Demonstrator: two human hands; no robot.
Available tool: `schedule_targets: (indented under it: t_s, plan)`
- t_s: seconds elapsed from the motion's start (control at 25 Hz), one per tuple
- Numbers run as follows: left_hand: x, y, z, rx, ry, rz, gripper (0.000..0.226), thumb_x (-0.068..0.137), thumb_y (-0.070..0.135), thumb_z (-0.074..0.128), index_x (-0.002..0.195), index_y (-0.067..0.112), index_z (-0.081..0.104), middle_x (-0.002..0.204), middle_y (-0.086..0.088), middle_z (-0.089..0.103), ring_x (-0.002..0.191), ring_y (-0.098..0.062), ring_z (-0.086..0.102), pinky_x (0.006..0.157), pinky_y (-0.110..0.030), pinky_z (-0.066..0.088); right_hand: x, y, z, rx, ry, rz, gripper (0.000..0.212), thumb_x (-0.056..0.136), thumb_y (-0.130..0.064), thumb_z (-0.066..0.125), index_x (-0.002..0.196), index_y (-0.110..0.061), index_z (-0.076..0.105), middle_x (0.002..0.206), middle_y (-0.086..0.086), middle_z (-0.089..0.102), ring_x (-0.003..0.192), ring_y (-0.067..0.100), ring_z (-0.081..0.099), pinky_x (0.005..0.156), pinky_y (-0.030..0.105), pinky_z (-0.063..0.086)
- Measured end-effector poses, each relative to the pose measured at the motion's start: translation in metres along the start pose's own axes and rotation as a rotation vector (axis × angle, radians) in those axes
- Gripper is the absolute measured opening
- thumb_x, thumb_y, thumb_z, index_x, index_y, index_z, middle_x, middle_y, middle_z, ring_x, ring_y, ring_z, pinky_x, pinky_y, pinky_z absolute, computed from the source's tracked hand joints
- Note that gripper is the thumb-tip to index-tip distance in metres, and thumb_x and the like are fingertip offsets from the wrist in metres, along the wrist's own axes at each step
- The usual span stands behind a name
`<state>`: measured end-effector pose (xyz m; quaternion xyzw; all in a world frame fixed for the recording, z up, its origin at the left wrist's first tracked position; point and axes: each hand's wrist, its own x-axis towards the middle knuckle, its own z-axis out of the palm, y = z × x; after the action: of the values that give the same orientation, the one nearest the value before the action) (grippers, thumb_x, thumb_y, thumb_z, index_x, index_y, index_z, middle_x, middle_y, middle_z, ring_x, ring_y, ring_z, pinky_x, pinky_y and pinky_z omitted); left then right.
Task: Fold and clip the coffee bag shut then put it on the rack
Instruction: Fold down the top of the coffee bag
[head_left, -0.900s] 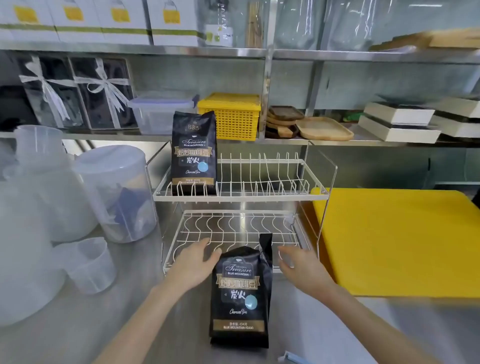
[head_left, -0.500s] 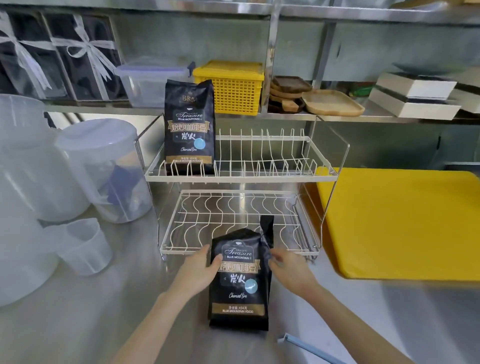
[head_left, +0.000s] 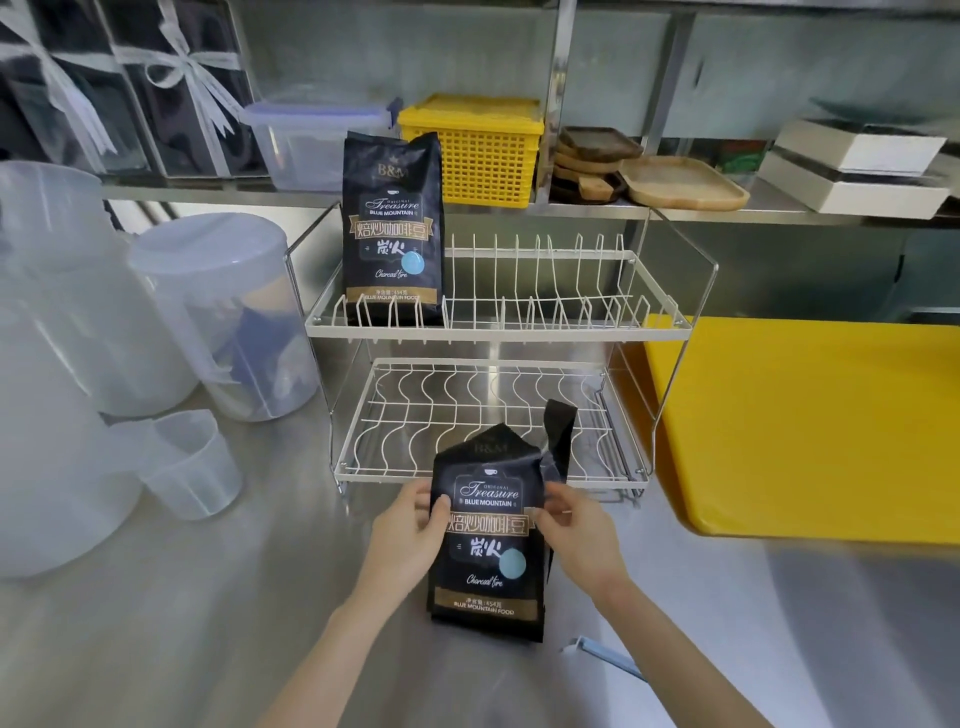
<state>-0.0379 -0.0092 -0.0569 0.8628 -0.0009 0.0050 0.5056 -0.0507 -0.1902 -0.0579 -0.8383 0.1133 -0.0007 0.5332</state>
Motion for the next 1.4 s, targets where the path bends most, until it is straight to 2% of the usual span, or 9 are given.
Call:
schedule_targets:
  t_s: [0.28,0.36,0.44,0.52,0.72,0.96,1.16,1.24,1.4]
  plan:
    - [-0.031,-0.005,-0.010,-0.242,0.067,-0.047,0.013,0.088,0.023,0.050,0.085,0.035,0.055,0.082,0.021,0.061,0.074,0.018,0.055,0.059,0.006,0.035,-0.035,0.005,0.009,0.115,0.127,-0.100,0.025,0.081,-0.014,0.061,0.081,-0.036,0.049,0.069,-0.011,0.058,0.067,0.000,0.057,0.054,0.004,0.044]
    - [-0.026,0.001,-0.013,-0.358,0.037,-0.104,0.014,0.088,0.027,0.049,0.081,0.032,0.060,0.084,0.017,0.065,0.083,0.007,0.059,0.070,-0.003,0.041,-0.040,0.005,0.005,0.104,0.084,-0.133,0.031,0.080,-0.012,0.062,0.074,-0.039,0.047,0.069,-0.012,0.057,0.067,0.002,0.056,0.055,0.006,0.045]
    - [-0.016,0.006,-0.016,-0.471,-0.071,-0.204,0.019,0.088,0.033,0.048,0.091,0.023,0.065,0.097,0.004,0.069,0.095,-0.011,0.061,0.088,-0.025,0.045,-0.045,0.005,0.000,0.073,0.014,-0.147,0.030,0.081,-0.012,0.061,0.075,-0.038,0.047,0.070,-0.013,0.057,0.068,0.003,0.056,0.056,0.006,0.044]
    - [-0.009,0.011,-0.018,-0.538,-0.169,-0.274,0.022,0.086,0.033,0.051,0.093,0.017,0.065,0.099,-0.003,0.070,0.095,-0.018,0.063,0.088,-0.034,0.047,-0.048,0.005,-0.004,0.054,-0.023,-0.166,0.028,0.081,-0.012,0.061,0.076,-0.035,0.047,0.070,-0.012,0.056,0.067,0.003,0.055,0.055,0.004,0.043]
    - [-0.009,0.018,-0.018,-0.583,0.062,-0.090,0.009,0.081,0.021,0.060,0.073,0.024,0.060,0.079,0.006,0.068,0.073,-0.004,0.061,0.057,-0.009,0.046,-0.051,0.002,-0.011,0.063,-0.028,-0.163,0.029,0.080,-0.012,0.062,0.069,-0.035,0.049,0.069,-0.010,0.057,0.065,0.004,0.055,0.056,0.005,0.043]
    - [-0.024,0.014,-0.016,-0.512,0.144,0.042,0.012,0.079,0.017,0.064,0.074,0.029,0.063,0.078,0.012,0.068,0.070,0.008,0.061,0.064,-0.004,0.046,-0.056,-0.007,-0.039,0.063,-0.087,-0.155,0.019,0.082,-0.015,0.060,0.066,-0.025,0.058,0.068,-0.002,0.064,0.069,0.008,0.060,0.070,0.022,0.049]
    - [-0.030,0.022,-0.012,-0.482,0.067,0.110,0.013,0.081,0.012,0.060,0.080,0.025,0.062,0.083,0.008,0.066,0.072,0.007,0.062,0.064,-0.003,0.045,-0.050,-0.058,-0.069,0.006,0.239,-0.480,0.011,0.084,-0.021,0.055,0.081,-0.030,0.058,0.080,-0.016,0.062,0.077,-0.008,0.055,0.066,0.001,0.040]
    - [-0.032,0.026,-0.011,-0.465,0.048,0.134,0.013,0.081,0.011,0.060,0.081,0.023,0.062,0.084,0.007,0.067,0.073,0.006,0.062,0.066,-0.004,0.046,-0.044,-0.080,-0.067,-0.172,0.163,-0.585,0.013,0.084,-0.026,0.054,0.095,-0.028,0.061,0.090,-0.013,0.062,0.085,-0.005,0.055,0.074,0.005,0.039]
    - [-0.038,0.026,-0.014,-0.447,0.016,0.193,0.015,0.080,0.008,0.061,0.081,0.023,0.062,0.085,0.007,0.067,0.075,0.003,0.062,0.068,-0.006,0.047,-0.028,-0.103,-0.046,-0.687,-0.129,-0.582,0.034,0.084,-0.035,0.052,0.115,-0.020,0.055,0.112,0.004,0.064,0.105,0.022,0.055,0.090,0.037,0.045]
